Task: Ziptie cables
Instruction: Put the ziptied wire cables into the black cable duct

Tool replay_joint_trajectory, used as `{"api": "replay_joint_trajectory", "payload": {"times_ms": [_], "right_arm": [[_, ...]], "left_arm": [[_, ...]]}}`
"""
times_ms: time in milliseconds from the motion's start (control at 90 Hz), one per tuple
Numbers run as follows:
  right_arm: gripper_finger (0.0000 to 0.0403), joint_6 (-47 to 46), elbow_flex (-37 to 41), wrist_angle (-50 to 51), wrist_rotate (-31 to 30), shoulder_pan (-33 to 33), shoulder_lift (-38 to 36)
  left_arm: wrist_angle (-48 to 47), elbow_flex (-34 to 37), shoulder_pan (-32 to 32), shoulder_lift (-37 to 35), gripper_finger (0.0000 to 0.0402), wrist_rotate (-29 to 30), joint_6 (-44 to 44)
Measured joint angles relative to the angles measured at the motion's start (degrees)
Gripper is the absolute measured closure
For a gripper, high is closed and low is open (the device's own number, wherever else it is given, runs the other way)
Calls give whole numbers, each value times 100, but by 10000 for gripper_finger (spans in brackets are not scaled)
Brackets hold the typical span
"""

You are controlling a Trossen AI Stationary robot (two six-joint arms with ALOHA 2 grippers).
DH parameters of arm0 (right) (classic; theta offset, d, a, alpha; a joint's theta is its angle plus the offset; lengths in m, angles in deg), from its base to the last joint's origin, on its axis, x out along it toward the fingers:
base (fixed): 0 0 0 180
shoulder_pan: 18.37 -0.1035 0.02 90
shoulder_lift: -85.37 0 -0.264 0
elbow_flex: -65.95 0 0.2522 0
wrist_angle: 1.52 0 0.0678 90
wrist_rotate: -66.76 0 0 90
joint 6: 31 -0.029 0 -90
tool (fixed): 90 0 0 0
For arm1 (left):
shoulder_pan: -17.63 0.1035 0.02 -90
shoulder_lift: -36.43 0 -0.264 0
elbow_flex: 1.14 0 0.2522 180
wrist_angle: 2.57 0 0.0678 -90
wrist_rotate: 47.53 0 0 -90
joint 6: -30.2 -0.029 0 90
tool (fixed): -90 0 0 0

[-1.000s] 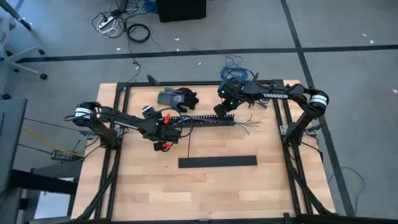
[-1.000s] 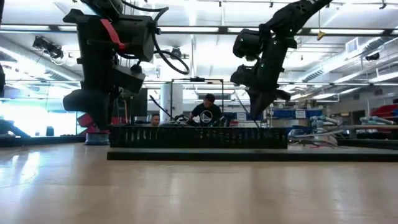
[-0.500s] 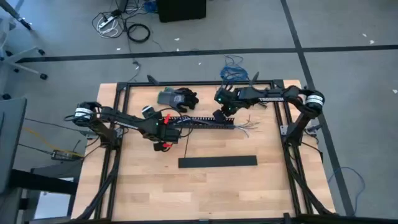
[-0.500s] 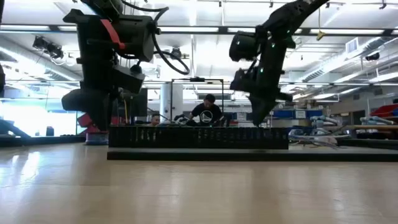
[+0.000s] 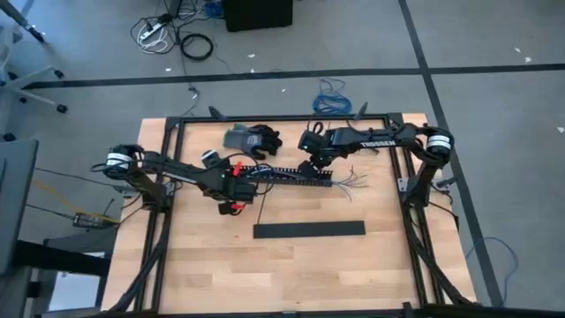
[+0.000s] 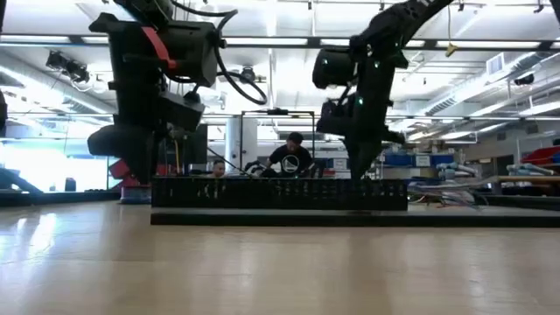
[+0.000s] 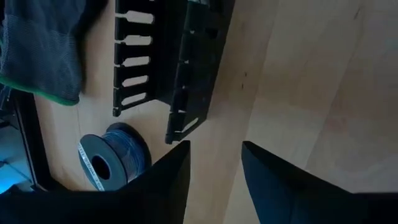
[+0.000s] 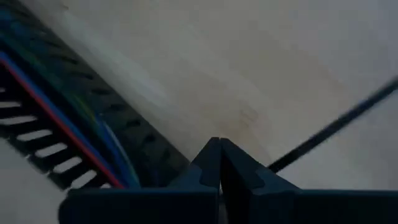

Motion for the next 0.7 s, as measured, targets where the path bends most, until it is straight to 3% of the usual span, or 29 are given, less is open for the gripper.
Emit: {"api": "replay_joint_trajectory", "payload": {"times_ms": [211,400,700], "right_arm": [[399,230,-186,-23,18,-141,-108],[381,490,-394,616,215,-239,-310],[277,509,-390,823,292,-260,-255]], "left_arm": [[51,0,0,0,264,0,-2],[55,0,0,0,264,-57,28],[104,0,0,0,264,-133,-15]]}}
